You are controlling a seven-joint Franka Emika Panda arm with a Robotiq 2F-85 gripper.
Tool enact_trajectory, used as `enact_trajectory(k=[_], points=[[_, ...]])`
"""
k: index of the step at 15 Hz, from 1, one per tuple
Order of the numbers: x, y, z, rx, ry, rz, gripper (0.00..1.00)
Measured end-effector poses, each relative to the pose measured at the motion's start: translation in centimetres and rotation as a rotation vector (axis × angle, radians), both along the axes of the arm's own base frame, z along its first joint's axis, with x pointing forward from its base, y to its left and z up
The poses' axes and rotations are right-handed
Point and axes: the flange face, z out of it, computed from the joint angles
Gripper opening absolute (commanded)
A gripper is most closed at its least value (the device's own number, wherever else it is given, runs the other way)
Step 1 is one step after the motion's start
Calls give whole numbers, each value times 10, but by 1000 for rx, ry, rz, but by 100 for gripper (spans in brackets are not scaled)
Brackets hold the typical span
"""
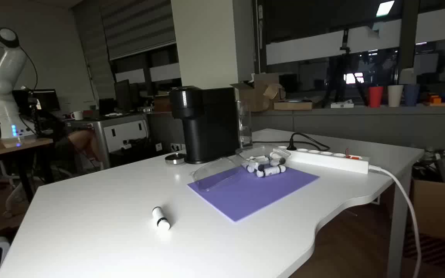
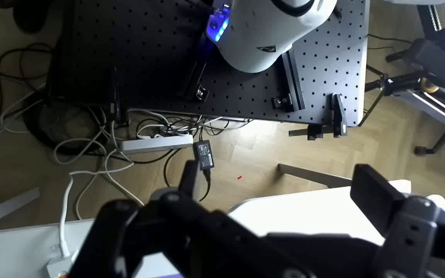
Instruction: Put the bottle in the pack on the table
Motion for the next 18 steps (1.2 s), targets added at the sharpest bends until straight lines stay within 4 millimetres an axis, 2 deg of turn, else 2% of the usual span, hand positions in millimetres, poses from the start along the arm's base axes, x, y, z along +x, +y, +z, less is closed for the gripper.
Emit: enact_trajectory(k=[9, 11, 13, 15, 18], points=[[0, 0, 0, 0, -2, 1, 100], [6, 2, -2, -4, -15, 12, 100], [24, 10, -12, -24, -49, 33, 100], [54, 28, -31, -52, -95, 73, 100], [107, 75, -80, -59, -178, 146, 100]])
